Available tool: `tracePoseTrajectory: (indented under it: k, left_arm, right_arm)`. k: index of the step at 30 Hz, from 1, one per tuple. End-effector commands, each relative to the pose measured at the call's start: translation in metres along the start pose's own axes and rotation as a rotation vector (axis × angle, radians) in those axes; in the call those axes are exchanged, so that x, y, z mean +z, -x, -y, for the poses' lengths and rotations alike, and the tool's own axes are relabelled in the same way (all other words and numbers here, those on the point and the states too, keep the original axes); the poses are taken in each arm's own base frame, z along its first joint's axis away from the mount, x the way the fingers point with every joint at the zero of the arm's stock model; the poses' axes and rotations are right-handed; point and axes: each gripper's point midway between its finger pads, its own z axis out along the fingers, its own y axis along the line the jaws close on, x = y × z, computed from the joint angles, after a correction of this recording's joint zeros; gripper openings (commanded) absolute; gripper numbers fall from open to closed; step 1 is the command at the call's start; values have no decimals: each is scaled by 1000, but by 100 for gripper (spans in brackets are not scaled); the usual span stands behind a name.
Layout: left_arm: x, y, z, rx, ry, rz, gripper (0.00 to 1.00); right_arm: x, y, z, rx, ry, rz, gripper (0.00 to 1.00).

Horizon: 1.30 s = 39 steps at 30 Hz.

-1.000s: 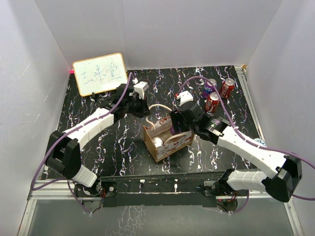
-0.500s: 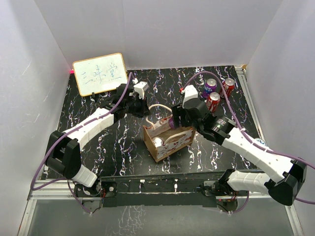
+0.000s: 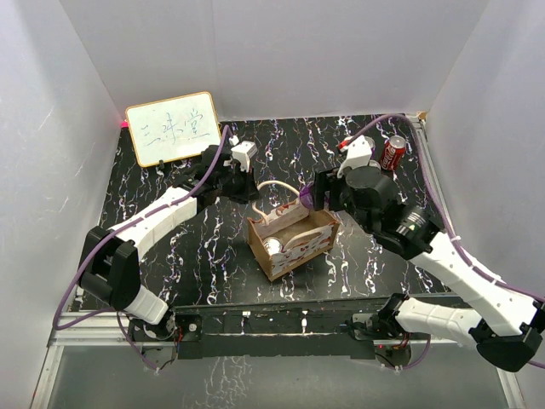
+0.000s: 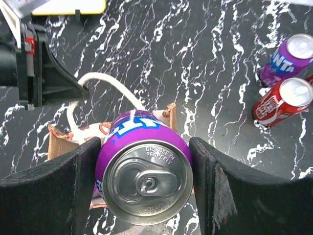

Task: Take the beverage out of the canvas bag

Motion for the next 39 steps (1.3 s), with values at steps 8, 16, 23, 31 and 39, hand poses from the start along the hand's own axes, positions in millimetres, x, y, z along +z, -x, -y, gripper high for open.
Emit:
tracePoseTrajectory:
  k: [8, 16, 23, 31, 39]
  left_arm:
    - [-9, 11, 9, 12, -18, 21, 0]
    - [-8, 10, 9, 9, -20, 18, 0]
    - [-9, 11, 9, 14, -16, 22, 0]
    - [-12, 13, 10, 18, -15, 30, 0]
    - [-14, 15, 11, 21, -17, 36, 0]
  right_arm:
    - [-36, 60, 59, 20, -289, 208, 8]
    - [-24, 22, 96, 7, -544, 151, 8]
    - [20, -29, 132, 119, -540, -13, 8]
    - [42, -71, 190, 261, -665, -80, 8]
    - [46, -69, 238, 314, -818, -38, 8]
